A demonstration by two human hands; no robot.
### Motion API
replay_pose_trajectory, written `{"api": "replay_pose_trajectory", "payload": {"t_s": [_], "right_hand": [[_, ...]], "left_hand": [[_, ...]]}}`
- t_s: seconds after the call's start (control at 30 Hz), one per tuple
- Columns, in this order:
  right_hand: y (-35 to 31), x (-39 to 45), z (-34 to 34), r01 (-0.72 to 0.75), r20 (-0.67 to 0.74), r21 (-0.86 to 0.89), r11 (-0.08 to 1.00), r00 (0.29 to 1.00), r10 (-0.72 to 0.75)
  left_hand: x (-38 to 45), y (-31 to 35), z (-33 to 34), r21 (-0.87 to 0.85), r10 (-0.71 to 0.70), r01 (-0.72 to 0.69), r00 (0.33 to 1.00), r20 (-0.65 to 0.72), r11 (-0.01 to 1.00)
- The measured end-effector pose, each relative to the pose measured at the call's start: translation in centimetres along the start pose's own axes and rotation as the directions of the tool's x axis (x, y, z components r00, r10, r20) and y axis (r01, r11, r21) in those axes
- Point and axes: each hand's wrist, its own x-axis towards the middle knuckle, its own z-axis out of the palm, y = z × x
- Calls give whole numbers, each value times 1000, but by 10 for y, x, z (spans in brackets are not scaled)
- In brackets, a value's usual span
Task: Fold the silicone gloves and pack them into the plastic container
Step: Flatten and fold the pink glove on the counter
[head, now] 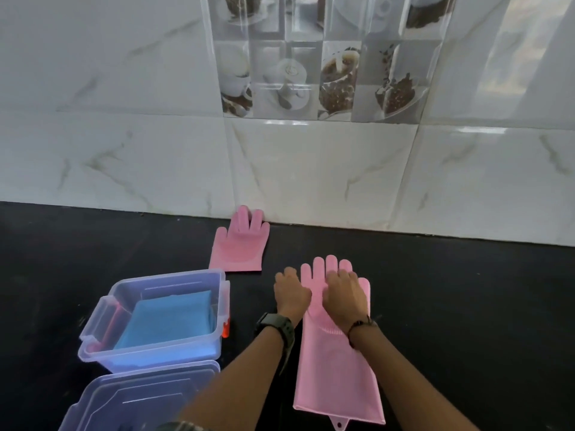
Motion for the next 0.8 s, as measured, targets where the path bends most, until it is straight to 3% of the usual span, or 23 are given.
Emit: {"api": "replay_pose_trajectory", "payload": {"t_s": [0.1, 0.2, 0.3, 0.4, 0.5, 0.57, 0.6, 0.7, 0.77, 0.8], "right_hand": [[-44, 47, 0, 188, 22, 112, 976, 981, -192], [-95, 81, 10, 332, 151, 192, 923, 920, -363], [-123, 96, 32, 483, 292, 148, 863, 812, -505], [-127, 107, 47, 523, 275, 85, 848, 806, -525], [-132, 116, 41, 355, 162, 187, 916, 909, -385], [-124, 112, 28, 149, 114, 357, 922, 973, -202], [-115, 107, 22, 103, 128, 438, 893, 976, -176], [-75, 76, 4, -17, 133, 635, 773, 987, -87], [-56, 43, -7, -129, 163, 771, 624, 987, 4], [-47, 23, -11, -193, 217, 820, 539, 976, 18]], "left_hand": [[-4, -14, -4, -196, -117, 100, 990, -77, 976], [-5, -35, -6, -252, -199, 168, 974, -104, 953], [2, -56, -10, -344, -309, 253, 944, -119, 904], [8, -66, -12, -339, -394, 341, 914, -100, 877], [12, -59, -18, -590, -500, 447, 862, 83, 673], [12, -55, -24, -706, -420, 406, 892, 168, 580], [12, -56, -26, -754, -408, 386, 897, 171, 532], [8, -38, -25, -916, -397, 375, 869, 295, 141], [13, -31, -19, -930, -313, 364, 878, 363, -57], [8, -26, -16, -916, -267, 390, 877, 400, -92]]}}
